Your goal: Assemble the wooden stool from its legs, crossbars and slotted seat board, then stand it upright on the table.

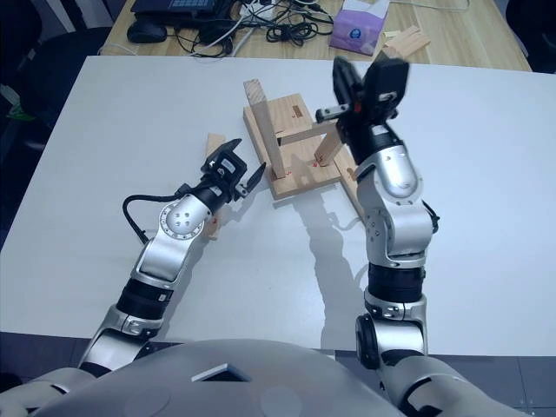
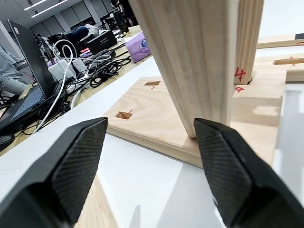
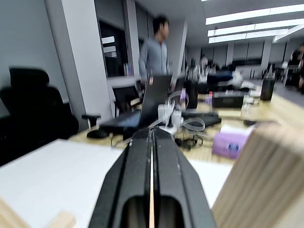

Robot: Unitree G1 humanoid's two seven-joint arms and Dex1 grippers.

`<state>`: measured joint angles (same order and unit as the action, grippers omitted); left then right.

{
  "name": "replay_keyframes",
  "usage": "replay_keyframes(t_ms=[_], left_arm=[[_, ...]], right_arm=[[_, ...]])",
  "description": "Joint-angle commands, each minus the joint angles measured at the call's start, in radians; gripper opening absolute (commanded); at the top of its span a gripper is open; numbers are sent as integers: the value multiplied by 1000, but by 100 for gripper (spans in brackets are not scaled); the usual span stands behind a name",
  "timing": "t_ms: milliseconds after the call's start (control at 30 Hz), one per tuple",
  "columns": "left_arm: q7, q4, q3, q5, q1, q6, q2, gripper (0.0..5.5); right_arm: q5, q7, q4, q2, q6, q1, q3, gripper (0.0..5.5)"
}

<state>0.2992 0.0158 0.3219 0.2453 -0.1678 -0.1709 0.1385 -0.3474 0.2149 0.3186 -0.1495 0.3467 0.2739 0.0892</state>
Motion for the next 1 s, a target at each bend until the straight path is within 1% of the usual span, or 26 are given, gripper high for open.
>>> replay_keyframes(t_ms=[33,167,267,333,467,567,633,700,767,867,967,1000], left_arm=[[17,-31,27,0,-42,2,-14,334],[35,-106,63,-4,-88,25,-48,334],[89,-101,107,-33,-100,11,-80,334],[114,-117,139,-41,-128,13,-113,334],[140,-185,197,-35,-204,35,-181,334],[134,-283,251,-10,-266,64,-245,334],[102,-392,264,8,-328,90,-303,334],[46,-541,253,19,-408,121,-371,334],[-11,-637,224,21,-461,139,-400,334],[27,-555,190,3,-444,132,-328,334],[118,-345,172,-16,-319,83,-207,334],[134,-286,190,-10,-280,50,-197,334]], right_arm=[[-83,86,92,-38,-3,-117,35,3],[-118,186,131,-90,-7,-283,32,3],[-119,265,50,-141,-32,-373,68,3],[-151,325,2,-180,-29,-429,117,3],[-149,455,-90,-284,-44,-530,172,3],[-125,503,-116,-296,-57,-550,126,3],[-104,523,-97,-287,-65,-581,67,3],[-67,533,-87,-277,-91,-611,3,3],[-45,532,-80,-267,-112,-614,-41,3],[-32,510,-58,-229,-127,-606,-87,3],[-6,454,-69,-181,-155,-574,-108,3],[-14,447,-63,-179,-174,-596,-85,3]])
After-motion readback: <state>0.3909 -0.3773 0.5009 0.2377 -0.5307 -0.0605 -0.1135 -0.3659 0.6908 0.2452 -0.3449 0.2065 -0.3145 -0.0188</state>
